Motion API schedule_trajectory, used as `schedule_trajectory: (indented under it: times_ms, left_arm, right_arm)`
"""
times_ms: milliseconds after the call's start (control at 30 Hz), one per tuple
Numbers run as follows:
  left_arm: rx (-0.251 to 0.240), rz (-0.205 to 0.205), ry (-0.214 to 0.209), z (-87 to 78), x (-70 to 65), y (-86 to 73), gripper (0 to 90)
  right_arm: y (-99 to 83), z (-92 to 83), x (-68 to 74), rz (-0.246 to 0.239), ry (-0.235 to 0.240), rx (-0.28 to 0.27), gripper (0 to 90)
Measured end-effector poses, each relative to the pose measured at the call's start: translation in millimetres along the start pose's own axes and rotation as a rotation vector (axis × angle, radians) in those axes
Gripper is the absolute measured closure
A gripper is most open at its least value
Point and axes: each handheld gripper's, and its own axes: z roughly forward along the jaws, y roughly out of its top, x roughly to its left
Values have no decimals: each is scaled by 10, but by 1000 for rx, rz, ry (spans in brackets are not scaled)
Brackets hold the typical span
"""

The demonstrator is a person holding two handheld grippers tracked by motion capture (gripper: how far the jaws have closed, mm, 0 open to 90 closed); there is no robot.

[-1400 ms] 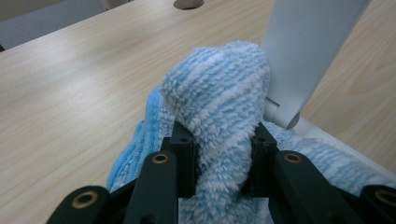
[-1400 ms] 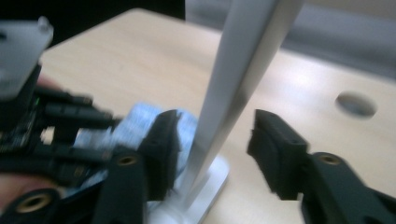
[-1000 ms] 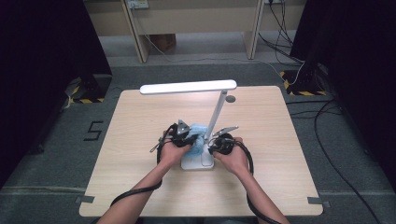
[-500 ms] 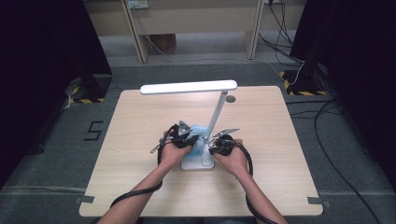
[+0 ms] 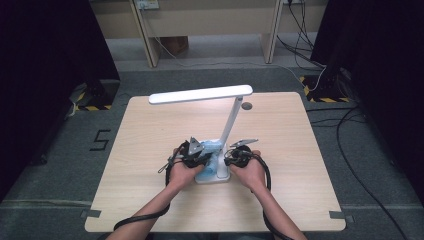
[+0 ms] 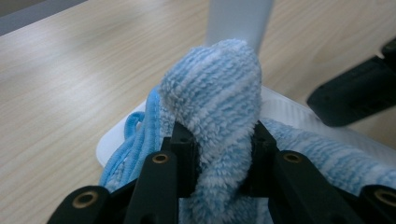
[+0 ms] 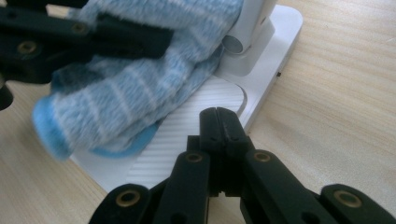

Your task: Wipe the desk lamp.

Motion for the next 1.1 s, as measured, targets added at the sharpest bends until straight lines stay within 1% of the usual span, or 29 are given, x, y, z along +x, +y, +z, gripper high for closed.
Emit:
schedule_trajectory:
  times_ms: [133,267,367,533,567,667,700,733,767,800,833,867,900,1000,1033,1067,1100]
  left_arm:
    - [18,14,-32,-85,-63,-26,701]
    - [24,26,-54,-155,-134,-59,701]
    - [34,48,-67,-207,-204,-79,701]
    - [49,67,-97,-299,-324,-114,702]
    - [50,66,-105,-318,-346,-117,702]
    - [59,64,-153,-407,-403,-108,702]
    - [65,71,-163,-437,-398,-96,702]
    - [60,67,-166,-452,-390,-84,702]
    - [53,64,-158,-471,-369,-59,702]
    - [50,72,-145,-486,-327,-25,702]
    - [41,75,-118,-486,-278,12,702]
    - [30,62,-95,-473,-222,49,702]
    - [24,57,-75,-452,-149,91,702]
    - [28,77,25,-314,92,191,702]
    - [45,85,59,-255,173,209,701]
    - [59,83,83,-198,241,220,701]
    - [66,83,89,-143,295,224,701]
  right_arm:
    - [-6,1,2,11,-7,-6,900]
    - [-6,1,14,18,-16,-6,900]
    - [-2,2,14,19,-18,-5,900]
    - [-1,2,18,21,-20,-4,900]
    - [-3,1,16,22,-20,-4,900]
    - [-6,1,19,21,-20,-7,900]
    - [-5,1,19,20,-21,-6,900]
    - [-5,1,19,20,-21,-6,900]
    - [-5,0,18,19,-22,-5,900]
    - [-5,0,19,21,-21,-5,900]
    - [-5,1,19,19,-21,-6,900]
    - [-3,3,19,17,-22,-6,900]
    - [-1,4,20,15,-23,-6,900]
    - [1,3,23,14,-23,-4,900]
    - [2,1,20,16,-22,-1,900]
    - [2,1,19,17,-20,-1,900]
    - [3,2,17,15,-20,-2,900]
